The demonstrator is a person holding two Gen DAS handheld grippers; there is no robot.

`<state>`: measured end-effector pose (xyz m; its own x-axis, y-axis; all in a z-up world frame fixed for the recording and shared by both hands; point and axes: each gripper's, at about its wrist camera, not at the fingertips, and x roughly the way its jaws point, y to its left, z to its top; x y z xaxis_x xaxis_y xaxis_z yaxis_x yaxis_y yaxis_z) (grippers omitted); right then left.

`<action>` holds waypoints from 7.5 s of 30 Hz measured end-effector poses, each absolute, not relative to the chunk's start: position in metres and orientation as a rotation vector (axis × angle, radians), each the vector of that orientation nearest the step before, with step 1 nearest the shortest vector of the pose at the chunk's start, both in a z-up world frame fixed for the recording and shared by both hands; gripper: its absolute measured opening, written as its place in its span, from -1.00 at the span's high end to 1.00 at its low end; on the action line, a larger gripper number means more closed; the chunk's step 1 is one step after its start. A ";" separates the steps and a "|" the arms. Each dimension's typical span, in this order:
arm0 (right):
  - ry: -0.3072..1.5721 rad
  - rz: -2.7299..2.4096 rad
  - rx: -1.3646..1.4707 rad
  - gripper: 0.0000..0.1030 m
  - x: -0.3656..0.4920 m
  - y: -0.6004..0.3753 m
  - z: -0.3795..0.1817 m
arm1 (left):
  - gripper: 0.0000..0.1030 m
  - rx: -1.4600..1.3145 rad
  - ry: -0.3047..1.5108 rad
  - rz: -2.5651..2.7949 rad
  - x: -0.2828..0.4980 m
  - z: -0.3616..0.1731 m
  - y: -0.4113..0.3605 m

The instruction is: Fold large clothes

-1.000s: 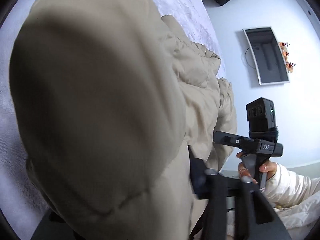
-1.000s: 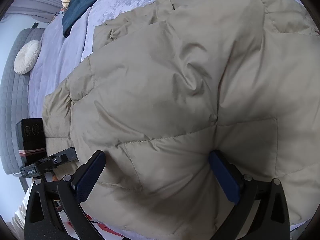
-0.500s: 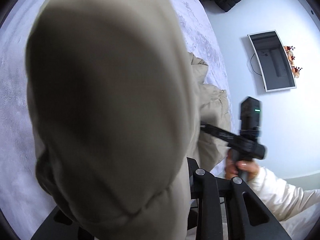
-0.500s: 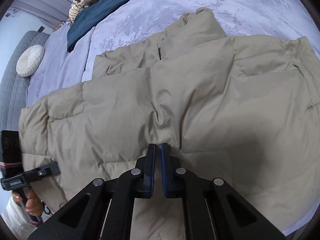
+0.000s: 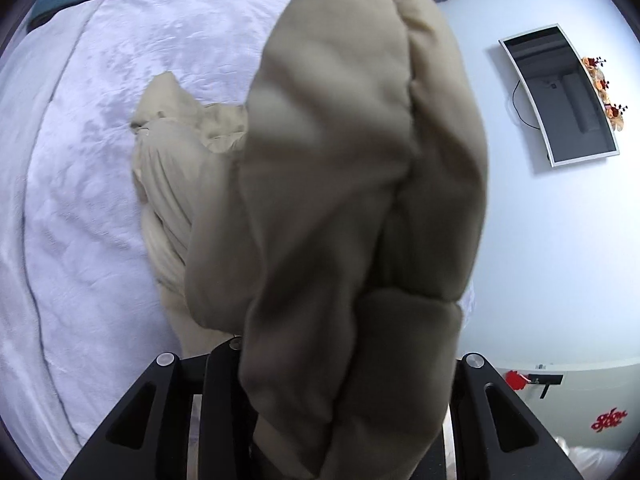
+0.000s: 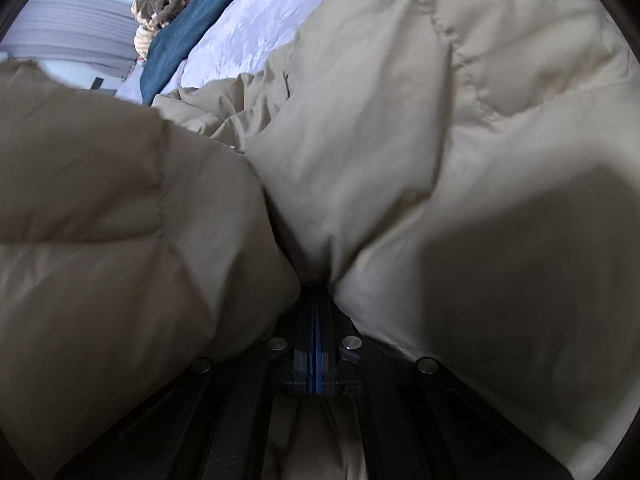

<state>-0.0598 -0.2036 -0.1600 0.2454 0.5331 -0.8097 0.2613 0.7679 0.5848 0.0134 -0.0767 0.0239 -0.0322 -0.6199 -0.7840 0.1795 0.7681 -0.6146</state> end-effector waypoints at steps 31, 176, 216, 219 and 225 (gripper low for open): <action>1.100 0.246 0.962 -0.54 -0.217 -0.365 -0.051 | -0.44 -0.201 1.380 -0.899 -0.013 -0.042 -0.261; 1.300 -0.028 0.580 -0.59 -0.161 -0.459 -0.078 | -1.00 -0.168 1.373 -0.309 -0.063 -0.076 -0.135; 1.479 0.543 0.830 -1.00 -0.053 -0.432 -0.191 | -1.00 -0.753 1.509 -0.723 0.011 -0.192 -0.137; 1.487 0.512 0.827 -1.00 -0.051 -0.428 -0.196 | -1.00 -0.657 1.497 -0.644 0.010 -0.179 -0.157; 1.505 0.418 0.842 -0.89 -0.053 -0.424 -0.189 | -0.82 -0.389 1.404 -0.522 0.002 -0.135 -0.193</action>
<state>-0.0529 -0.4242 -0.1885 0.0686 0.7145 -0.6963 0.2534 0.6625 0.7049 0.0023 -0.1934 -0.1353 0.0854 -0.5596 -0.8243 0.1145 0.8274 -0.5498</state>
